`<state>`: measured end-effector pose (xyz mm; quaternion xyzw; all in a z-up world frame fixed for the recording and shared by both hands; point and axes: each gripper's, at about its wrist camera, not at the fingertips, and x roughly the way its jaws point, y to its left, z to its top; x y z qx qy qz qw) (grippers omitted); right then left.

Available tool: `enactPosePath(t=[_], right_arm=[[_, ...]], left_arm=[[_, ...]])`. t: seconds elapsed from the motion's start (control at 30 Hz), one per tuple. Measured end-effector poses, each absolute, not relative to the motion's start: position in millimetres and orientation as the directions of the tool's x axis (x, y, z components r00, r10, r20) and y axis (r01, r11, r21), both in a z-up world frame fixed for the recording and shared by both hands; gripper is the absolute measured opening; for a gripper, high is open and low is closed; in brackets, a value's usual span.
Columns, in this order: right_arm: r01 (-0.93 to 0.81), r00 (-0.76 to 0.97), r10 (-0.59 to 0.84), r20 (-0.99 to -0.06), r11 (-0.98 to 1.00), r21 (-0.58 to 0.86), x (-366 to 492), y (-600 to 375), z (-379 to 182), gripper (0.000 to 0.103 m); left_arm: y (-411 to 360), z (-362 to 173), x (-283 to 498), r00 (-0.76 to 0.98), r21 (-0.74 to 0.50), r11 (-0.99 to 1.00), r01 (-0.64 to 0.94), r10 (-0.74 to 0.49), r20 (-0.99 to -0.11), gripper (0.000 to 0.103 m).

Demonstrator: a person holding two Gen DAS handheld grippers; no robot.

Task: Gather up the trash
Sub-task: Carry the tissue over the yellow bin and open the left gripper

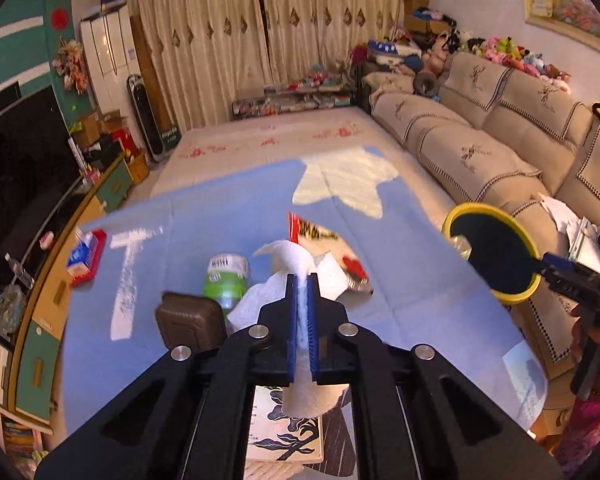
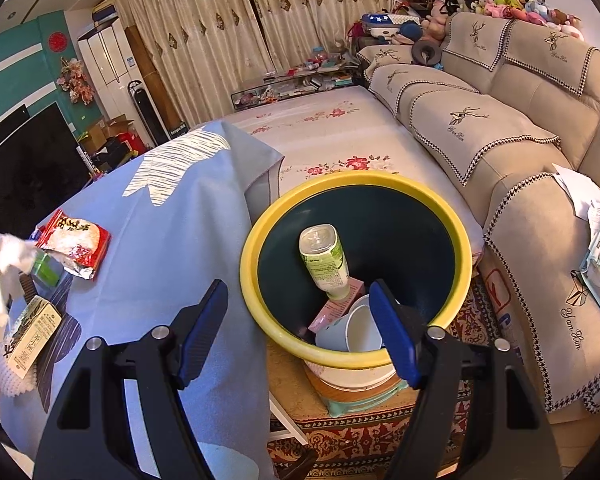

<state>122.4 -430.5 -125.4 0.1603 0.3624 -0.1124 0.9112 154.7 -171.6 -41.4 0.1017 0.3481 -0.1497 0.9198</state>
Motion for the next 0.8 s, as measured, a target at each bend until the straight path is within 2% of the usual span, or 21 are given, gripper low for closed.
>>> enactPosePath(t=[0.17,0.33,0.5,0.8], right_arm=[[0.315,0.721,-0.078,-0.689,0.922,0.226,119.1,-431.0,-122.2,0.069],[0.326,0.728,-0.09,-0.68,0.917,0.228,109.4,-434.3,-120.0,0.069],[0.375,0.716,-0.146,-0.683,0.905,0.2,90.3,-445.9,-117.9,0.069],[0.491,0.698,-0.264,-0.666,0.854,0.175,42.0,-483.5,-112.7,0.071]], left_arm=[[-176.9,2.5,128.7,0.773,0.097,0.924,0.369,-0.248,-0.584,0.005],[-205.0,20.9,111.6,0.768,0.099,0.889,0.447,-0.324,-0.553,0.005],[-250.6,6.8,118.9,0.697,0.046,0.844,0.535,-0.41,-0.588,0.005],[-364.4,-39.3,155.4,0.581,0.025,0.757,0.653,-0.48,-0.658,0.005]])
